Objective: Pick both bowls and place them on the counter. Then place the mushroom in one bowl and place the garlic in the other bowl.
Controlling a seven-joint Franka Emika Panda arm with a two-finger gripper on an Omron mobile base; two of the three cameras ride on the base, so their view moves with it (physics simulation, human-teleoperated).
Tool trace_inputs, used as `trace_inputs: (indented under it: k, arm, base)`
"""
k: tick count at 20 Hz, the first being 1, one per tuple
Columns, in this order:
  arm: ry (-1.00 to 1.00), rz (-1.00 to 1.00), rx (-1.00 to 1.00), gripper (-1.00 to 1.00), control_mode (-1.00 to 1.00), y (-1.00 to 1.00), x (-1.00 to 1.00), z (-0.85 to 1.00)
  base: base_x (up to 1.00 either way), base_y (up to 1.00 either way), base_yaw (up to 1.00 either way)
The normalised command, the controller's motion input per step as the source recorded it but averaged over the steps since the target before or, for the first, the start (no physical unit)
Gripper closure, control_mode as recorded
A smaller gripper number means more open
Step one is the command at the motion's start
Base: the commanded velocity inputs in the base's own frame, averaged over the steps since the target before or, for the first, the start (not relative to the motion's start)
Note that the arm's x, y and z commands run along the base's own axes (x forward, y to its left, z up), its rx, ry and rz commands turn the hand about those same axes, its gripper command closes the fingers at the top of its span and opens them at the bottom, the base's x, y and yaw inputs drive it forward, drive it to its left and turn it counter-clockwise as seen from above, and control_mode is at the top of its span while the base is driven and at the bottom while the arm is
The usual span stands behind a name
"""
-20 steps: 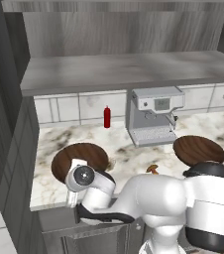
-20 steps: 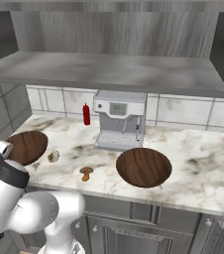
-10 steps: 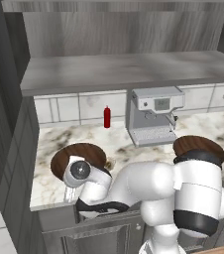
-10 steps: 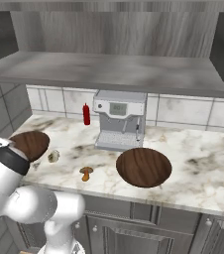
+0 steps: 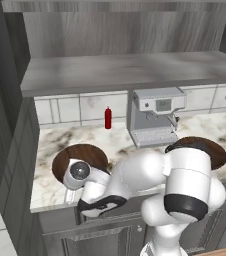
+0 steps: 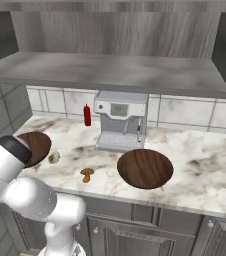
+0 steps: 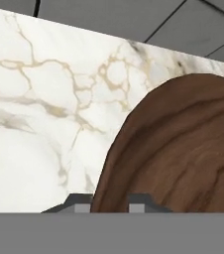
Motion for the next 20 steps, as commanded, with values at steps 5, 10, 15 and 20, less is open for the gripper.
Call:
trace_inputs:
  k: [5,10,15,20]
  arm:
    - [0.03,0.00,0.00,-1.00,-1.00,0.16,0.00,-0.11]
    - [0.02,0.00,0.00,-1.00,-1.00,0.07,0.01,0.00]
    - [-0.02,-0.01,0.00,-1.00,-1.00,-0.02,-0.01,0.18]
    - [-0.02,-0.03,0.00,-1.00,-1.00,-0.14,-0.02,0.17]
  base:
    - [0.00,0.00,0.00]
    - [0.00,0.00,0.00]
    - [0.00,0.00,0.00]
    - [0.00,0.00,0.00]
